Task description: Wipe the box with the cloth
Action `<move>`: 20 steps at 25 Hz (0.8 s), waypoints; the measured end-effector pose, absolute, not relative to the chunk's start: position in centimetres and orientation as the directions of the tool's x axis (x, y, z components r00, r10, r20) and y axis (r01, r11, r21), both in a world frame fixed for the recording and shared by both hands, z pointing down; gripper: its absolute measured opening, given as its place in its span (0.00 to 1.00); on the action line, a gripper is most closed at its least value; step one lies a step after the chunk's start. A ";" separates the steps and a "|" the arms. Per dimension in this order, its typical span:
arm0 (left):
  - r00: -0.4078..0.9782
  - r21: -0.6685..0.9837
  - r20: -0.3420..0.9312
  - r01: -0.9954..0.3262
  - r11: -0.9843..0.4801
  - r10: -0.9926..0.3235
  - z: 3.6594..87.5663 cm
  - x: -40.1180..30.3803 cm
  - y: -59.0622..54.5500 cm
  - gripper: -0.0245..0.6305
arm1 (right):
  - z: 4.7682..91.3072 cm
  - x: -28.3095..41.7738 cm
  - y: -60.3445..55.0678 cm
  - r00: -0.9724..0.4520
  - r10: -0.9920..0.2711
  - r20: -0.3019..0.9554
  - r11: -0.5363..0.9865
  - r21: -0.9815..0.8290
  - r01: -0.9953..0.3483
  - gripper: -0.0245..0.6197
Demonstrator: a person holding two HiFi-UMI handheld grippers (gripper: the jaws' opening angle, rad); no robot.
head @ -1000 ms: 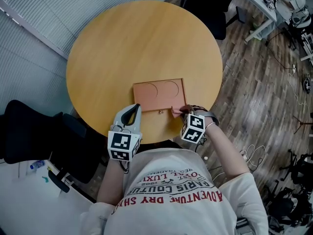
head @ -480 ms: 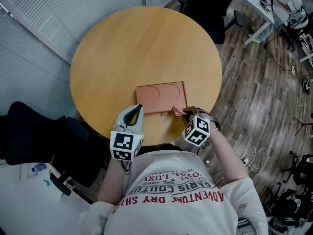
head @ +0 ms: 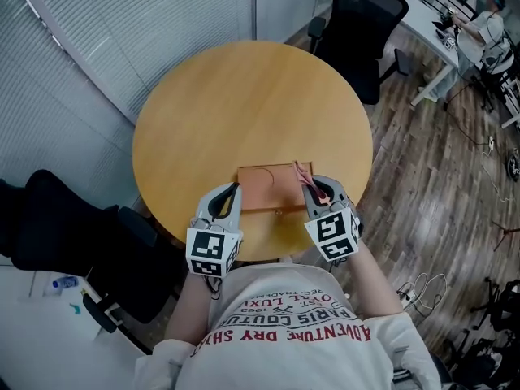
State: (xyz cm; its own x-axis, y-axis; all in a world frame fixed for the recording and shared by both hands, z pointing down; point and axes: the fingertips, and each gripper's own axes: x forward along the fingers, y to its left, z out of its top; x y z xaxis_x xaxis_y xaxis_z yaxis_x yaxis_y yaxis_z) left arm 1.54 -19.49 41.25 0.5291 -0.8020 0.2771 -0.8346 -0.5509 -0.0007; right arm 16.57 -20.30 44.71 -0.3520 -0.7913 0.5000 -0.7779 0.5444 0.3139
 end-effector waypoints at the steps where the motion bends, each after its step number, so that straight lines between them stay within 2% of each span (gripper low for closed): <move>1: 0.526 -0.003 0.269 -0.838 -0.546 -0.807 40.8 1.3 -19.6 0.05 | 43.7 16.5 -20.4 -0.367 -0.809 0.459 0.524 0.282 -0.804 0.09; 5: 0.518 0.003 0.228 -0.847 -0.532 -0.824 38.9 0.7 -19.8 0.05 | 40.0 16.4 -20.4 -0.417 -0.861 0.293 0.474 0.160 -0.866 0.09; 11: 0.523 -0.018 0.174 -0.846 -0.533 -0.835 36.3 0.6 -19.4 0.05 | 35.5 17.2 -19.8 -0.402 -0.910 0.103 0.411 0.081 -0.908 0.08; 15: 0.530 -0.029 0.156 -0.841 -0.540 -0.833 35.4 0.9 -19.1 0.05 | 34.5 17.0 -19.4 -0.419 -0.906 0.063 0.421 0.019 -0.907 0.08; 20: 0.535 -0.033 0.151 -0.838 -0.545 -0.832 35.1 1.0 -19.0 0.05 | 35.1 17.2 -19.3 -0.414 -0.906 0.082 0.416 0.010 -0.909 0.08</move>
State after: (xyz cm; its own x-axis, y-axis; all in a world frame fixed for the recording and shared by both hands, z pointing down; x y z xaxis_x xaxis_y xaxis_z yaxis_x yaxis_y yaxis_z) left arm 1.02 -18.98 35.11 0.5346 -0.8315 0.1509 -0.8379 -0.5448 -0.0333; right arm 17.19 -19.26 35.12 -0.4142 -0.9065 0.0822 -0.9092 0.4163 0.0097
